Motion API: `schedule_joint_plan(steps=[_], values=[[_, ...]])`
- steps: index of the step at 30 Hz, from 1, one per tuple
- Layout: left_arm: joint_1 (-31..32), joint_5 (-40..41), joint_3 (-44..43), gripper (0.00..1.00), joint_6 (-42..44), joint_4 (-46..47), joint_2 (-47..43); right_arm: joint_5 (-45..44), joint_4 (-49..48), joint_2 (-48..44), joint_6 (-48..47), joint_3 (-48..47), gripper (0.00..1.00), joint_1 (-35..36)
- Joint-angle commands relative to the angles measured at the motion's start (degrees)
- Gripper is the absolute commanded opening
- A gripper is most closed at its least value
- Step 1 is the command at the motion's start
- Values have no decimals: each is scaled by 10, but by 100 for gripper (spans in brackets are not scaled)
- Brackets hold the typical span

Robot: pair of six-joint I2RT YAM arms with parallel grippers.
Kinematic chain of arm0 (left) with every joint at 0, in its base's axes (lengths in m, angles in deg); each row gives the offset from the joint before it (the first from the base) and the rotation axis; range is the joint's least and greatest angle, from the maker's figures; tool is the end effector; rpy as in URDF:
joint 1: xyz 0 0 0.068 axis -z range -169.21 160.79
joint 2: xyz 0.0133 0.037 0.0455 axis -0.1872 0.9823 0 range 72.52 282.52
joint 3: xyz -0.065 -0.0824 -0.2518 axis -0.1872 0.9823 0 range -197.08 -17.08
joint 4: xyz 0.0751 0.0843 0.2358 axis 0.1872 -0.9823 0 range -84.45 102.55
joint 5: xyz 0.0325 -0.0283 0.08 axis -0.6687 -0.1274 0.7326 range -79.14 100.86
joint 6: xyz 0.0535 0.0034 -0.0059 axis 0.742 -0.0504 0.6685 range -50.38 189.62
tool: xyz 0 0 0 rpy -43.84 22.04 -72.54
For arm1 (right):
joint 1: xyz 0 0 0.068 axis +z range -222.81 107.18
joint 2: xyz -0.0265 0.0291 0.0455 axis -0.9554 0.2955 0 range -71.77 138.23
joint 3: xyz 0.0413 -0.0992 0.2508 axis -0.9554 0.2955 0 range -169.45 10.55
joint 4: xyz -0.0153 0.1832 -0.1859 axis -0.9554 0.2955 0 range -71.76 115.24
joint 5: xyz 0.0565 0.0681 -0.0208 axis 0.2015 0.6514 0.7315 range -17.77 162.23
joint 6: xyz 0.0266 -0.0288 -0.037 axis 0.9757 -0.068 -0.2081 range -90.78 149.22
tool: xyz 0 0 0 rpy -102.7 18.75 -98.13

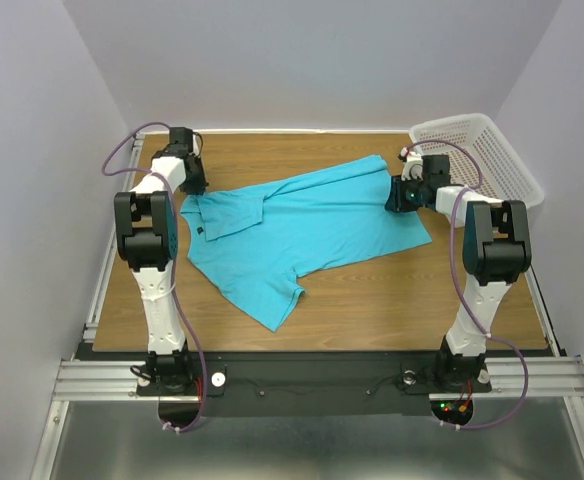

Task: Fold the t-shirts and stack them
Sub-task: Fold the tshirt

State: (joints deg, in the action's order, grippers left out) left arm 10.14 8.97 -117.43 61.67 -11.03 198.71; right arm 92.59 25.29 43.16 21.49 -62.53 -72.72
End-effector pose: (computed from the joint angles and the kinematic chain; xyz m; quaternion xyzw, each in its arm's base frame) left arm 0.4937 0.0044 0.1906 -0.0646 0.9356 -0.0376 0.3451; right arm 0.4244 0.0131 0.1532 -0.1248 0.9152 0.1422 0.3557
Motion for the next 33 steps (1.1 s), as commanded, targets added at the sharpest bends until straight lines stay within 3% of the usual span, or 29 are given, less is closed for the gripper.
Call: schedule_joint_plan(steps=[1,4,7,11,19,29,33], values=[[5,36,-32,11,25,-14,-7,-52,78,56,-12,23,36,-3],[5,44,-32,0,20,-7,-17,-52,78,57,-12,23,37,-3],[-4,24,-27,0,-17,12,-35,-52,78,55,-12,23,37,-3],[-54,-83,41,0,-102,81,-71,-53,78,53,-14,24,36,-3],[-123,-224,116,0,-182,165,-90,-57,79,57,-15,22,36,-4],[-139,-382,143,0,-249,252,-65,-67,81,63,-18,21,36,-3],[-145,-364,155,6,-259,274,-76,-59,81,50,-22,22,37,-3]])
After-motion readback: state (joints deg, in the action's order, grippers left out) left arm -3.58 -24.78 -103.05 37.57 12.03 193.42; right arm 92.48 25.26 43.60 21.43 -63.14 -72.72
